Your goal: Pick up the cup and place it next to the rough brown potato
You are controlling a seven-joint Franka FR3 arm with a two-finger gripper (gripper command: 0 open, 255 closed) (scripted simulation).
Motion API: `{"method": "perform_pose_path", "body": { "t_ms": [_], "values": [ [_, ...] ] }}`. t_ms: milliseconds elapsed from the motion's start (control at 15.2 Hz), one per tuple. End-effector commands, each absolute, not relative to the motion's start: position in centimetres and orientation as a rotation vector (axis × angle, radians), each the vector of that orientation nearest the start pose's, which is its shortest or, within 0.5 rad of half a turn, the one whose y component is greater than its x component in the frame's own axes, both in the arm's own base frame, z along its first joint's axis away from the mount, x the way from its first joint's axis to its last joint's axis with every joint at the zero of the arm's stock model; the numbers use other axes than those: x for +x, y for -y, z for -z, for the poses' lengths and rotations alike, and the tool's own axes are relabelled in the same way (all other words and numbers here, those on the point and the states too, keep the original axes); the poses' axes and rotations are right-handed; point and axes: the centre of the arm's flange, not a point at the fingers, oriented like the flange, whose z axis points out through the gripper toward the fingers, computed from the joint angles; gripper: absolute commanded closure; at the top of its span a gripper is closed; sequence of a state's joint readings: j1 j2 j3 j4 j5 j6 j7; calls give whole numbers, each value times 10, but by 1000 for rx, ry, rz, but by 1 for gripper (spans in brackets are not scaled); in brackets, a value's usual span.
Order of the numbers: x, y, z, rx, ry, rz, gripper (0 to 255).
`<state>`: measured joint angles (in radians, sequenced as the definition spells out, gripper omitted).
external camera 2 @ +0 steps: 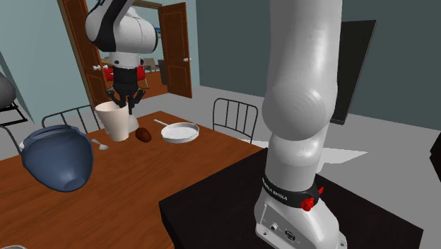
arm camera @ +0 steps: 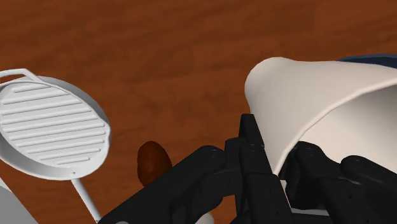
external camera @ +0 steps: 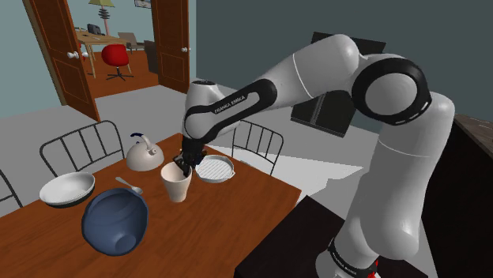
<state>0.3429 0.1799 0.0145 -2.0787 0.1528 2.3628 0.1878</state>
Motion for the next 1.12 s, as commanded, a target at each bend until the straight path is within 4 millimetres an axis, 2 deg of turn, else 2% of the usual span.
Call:
{"method": "perform_pose_path", "body": {
  "t_ms": [0, 924, 1056],
  "values": [
    [575, -212, -346, -2999, 99, 104, 255],
    [752, -262, -325, -2999, 99, 104, 255],
    [759, -264, -319, -2999, 99, 104, 255]
  ]
}}
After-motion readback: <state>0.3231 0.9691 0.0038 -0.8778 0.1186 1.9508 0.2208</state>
